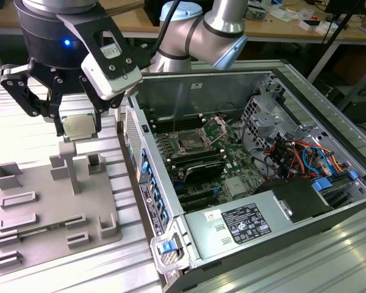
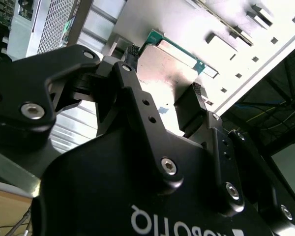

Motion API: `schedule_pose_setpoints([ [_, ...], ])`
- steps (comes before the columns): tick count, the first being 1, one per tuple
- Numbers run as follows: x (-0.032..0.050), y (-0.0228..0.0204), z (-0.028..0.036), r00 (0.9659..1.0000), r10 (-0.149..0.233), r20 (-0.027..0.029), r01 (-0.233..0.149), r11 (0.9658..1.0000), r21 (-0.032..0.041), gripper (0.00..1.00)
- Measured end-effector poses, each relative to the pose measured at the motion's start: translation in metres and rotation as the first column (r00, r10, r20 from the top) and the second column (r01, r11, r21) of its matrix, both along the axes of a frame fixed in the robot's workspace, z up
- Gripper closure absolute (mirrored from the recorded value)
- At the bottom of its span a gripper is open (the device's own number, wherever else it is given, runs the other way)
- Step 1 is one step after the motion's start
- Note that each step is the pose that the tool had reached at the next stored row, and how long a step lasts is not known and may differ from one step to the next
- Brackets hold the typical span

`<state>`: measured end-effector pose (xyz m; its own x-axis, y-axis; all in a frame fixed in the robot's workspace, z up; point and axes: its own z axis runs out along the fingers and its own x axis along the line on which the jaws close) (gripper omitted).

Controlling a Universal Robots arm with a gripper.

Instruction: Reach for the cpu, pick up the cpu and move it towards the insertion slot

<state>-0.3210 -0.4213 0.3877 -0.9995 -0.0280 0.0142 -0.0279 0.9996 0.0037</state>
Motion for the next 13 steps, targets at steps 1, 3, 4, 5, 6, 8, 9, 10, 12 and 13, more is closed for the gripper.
schedule_pose_setpoints([
  [1, 0.0012, 0.0000, 0.0000, 1.0000, 0.000, -0.0001, 0.000, 1.0000, 0.0000, 0.45],
  [3, 0.0025, 0.0000, 0.0001, 1.0000, 0.000, -0.0001, 0.000, 1.0000, 0.0000, 0.45],
  [4, 0.0030, 0.0000, 0.0000, 1.0000, 0.000, 0.0000, 0.000, 1.0000, 0.0000, 0.45],
  [5, 0.0036, 0.0000, 0.0000, 1.0000, 0.000, 0.0000, 0.000, 1.0000, 0.0000, 0.45],
  [6, 0.0047, 0.0000, 0.0000, 1.0000, 0.000, 0.0000, 0.000, 1.0000, 0.0000, 0.45],
  [8, 0.0059, 0.0000, 0.0000, 1.0000, 0.000, 0.0000, 0.000, 1.0000, 0.0000, 0.45],
  [9, 0.0063, 0.0000, 0.0000, 1.0000, 0.000, -0.0001, 0.000, 1.0000, 0.0000, 0.45],
  [10, 0.0070, 0.0000, 0.0000, 1.0000, 0.000, -0.0001, 0.000, 1.0000, 0.0000, 0.45],
  [12, 0.0084, 0.0000, 0.0000, 1.0000, 0.000, -0.0001, 0.000, 1.0000, 0.0000, 0.45],
  [13, 0.0090, 0.0000, 0.0000, 1.0000, 0.000, -0.0001, 0.000, 1.0000, 0.0000, 0.45],
])
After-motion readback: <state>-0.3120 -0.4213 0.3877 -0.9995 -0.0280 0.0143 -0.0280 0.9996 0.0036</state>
